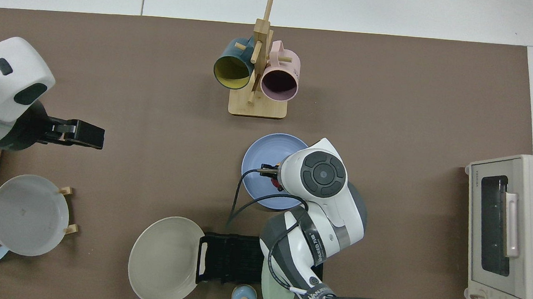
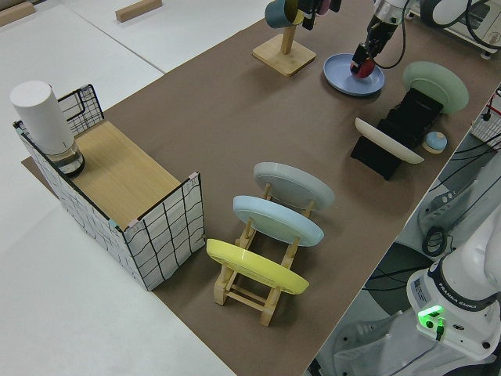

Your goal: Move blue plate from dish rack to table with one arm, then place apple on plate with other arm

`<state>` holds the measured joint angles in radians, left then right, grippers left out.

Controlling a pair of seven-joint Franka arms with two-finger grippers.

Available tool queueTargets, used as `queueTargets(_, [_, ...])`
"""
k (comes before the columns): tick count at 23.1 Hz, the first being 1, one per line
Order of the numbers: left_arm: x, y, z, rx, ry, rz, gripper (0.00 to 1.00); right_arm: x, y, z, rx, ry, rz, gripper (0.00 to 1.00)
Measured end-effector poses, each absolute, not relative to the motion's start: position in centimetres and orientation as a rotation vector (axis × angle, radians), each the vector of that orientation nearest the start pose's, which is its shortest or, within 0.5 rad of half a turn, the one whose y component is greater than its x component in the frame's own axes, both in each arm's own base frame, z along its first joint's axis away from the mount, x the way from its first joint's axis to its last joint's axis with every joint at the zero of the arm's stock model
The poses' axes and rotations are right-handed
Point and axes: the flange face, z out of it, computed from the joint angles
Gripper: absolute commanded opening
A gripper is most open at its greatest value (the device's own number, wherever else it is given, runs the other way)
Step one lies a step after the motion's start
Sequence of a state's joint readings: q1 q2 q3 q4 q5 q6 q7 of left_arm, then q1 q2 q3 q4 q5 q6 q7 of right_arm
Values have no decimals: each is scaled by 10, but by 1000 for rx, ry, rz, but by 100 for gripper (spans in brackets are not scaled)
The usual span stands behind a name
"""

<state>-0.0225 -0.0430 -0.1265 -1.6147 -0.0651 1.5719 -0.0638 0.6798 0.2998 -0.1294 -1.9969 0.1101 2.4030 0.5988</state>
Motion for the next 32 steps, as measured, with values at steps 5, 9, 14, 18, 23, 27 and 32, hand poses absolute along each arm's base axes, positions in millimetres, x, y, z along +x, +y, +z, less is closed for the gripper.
queueTargets(5, [537,-83,638,-3202,133,-12,100,517,326,319,-3044,173,-99,100])
queueTargets(9, [536,-82,644,-3201,146,-18,100,518,326,320,-3042,174,-103,100])
queueTargets(14, [532,-68,648,-3200,114,13,100,528,319,329,-3033,196,-135,100])
queueTargets(18, [533,-56,648,-3201,92,13,100,547,296,349,-3040,216,-165,100])
queueTargets(23, [533,-47,648,-3202,65,16,100,577,221,400,-3064,150,-152,100])
queueTargets(27, [532,-47,649,-3201,66,27,100,586,145,440,-3073,85,-134,100])
queueTargets(32, [530,-47,649,-3200,68,46,100,581,67,475,-3077,28,-104,100])
